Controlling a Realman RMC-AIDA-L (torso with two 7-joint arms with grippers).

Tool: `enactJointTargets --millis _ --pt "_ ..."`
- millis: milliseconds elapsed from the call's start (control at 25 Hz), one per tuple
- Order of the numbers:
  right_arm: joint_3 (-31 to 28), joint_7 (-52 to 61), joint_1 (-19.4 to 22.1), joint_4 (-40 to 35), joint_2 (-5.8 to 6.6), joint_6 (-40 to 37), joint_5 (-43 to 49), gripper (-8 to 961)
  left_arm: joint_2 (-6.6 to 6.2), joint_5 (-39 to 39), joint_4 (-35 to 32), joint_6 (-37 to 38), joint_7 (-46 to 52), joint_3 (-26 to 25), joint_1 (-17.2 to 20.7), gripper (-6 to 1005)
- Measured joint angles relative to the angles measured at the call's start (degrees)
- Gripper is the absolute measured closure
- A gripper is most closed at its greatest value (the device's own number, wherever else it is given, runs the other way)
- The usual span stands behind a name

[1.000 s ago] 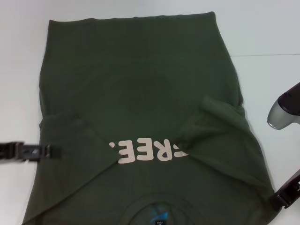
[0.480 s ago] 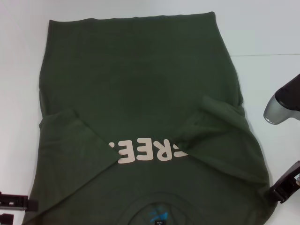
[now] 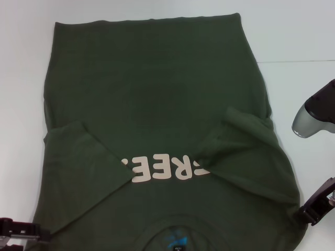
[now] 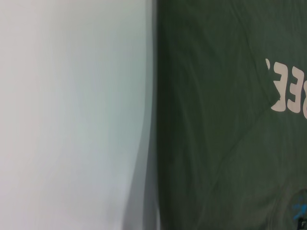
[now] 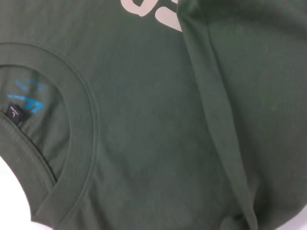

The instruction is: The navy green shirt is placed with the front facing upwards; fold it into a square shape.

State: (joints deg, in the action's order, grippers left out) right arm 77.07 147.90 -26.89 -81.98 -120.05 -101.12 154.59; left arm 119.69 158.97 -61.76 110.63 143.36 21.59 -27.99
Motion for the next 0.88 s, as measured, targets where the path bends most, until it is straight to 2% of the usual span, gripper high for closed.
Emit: enactJointTargets --millis 880 --pt "0.0 -0.06 -1.2 0.52 0.09 -0.22 0.01 922 -0.25 1.73 3.41 -4.9 -0.71 0.14 -0.58 132"
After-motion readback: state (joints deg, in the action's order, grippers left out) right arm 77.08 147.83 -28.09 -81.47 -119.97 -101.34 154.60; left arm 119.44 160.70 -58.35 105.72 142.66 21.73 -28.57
